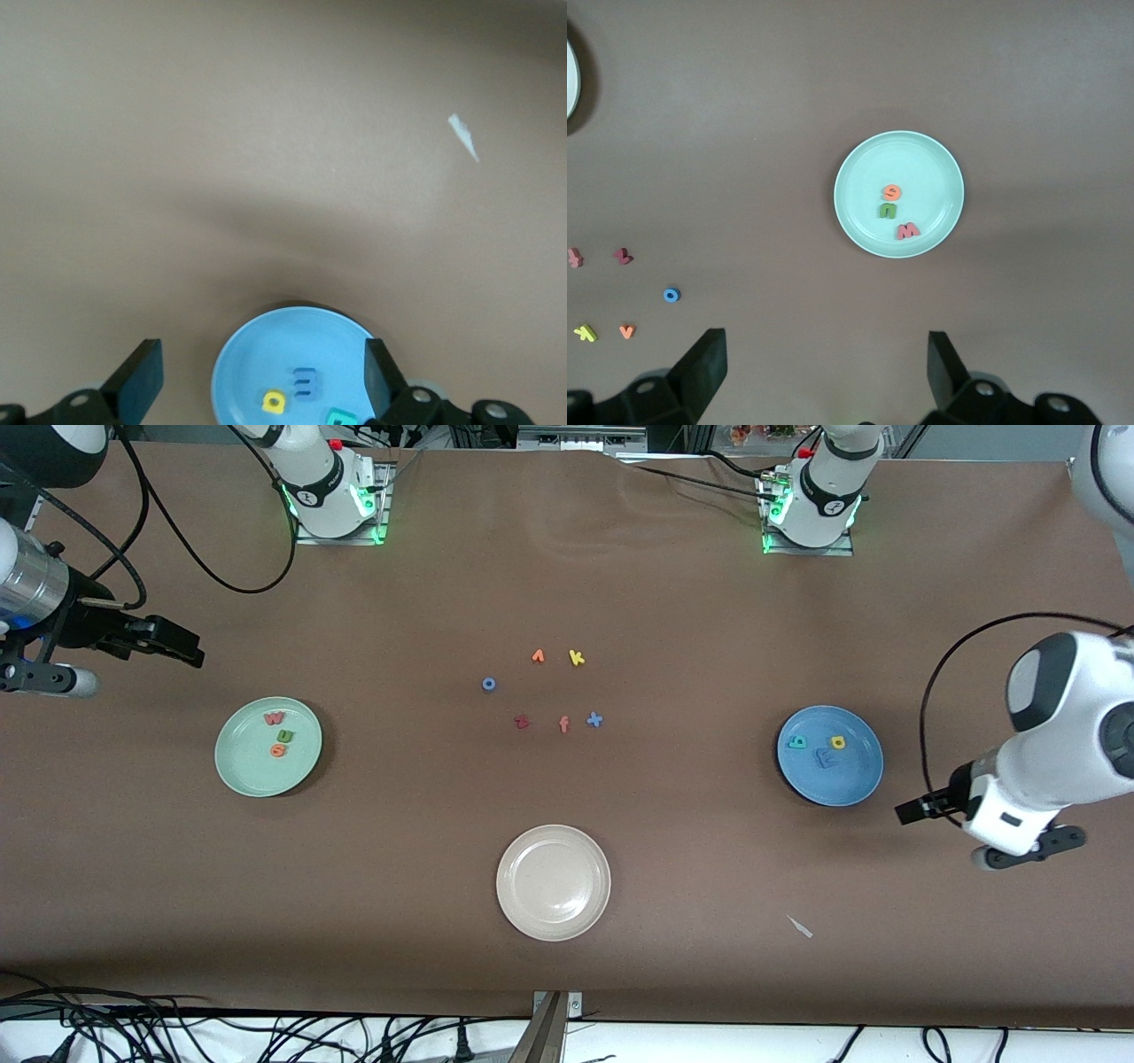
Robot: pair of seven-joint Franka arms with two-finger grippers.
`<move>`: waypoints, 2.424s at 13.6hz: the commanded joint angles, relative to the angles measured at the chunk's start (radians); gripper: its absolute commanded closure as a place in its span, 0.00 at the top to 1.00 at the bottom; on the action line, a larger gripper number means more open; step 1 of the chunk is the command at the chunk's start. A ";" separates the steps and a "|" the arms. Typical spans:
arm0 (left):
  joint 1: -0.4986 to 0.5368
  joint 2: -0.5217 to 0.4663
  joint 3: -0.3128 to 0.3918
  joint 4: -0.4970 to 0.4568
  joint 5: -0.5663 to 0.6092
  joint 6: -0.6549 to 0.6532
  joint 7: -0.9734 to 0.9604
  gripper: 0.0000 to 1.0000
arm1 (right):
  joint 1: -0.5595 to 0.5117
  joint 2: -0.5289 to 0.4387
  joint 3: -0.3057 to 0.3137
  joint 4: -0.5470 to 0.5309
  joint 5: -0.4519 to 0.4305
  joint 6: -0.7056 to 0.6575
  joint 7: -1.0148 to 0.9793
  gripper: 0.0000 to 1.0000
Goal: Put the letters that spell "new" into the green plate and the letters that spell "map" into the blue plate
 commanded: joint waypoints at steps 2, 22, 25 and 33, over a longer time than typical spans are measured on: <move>-0.025 -0.025 -0.011 0.142 -0.023 -0.146 0.068 1.00 | -0.013 -0.024 0.014 -0.019 -0.002 0.004 0.012 1.00; -0.537 -0.290 0.738 -0.053 -0.451 0.004 0.556 0.99 | -0.013 -0.024 0.014 -0.019 -0.002 0.000 0.012 1.00; -0.539 -0.287 0.736 -0.033 -0.450 0.003 0.555 1.00 | -0.013 -0.024 0.014 -0.019 -0.002 0.000 0.010 1.00; -0.559 -0.287 0.712 0.016 -0.448 0.004 0.553 1.00 | -0.013 -0.024 0.013 -0.019 -0.002 -0.003 0.010 1.00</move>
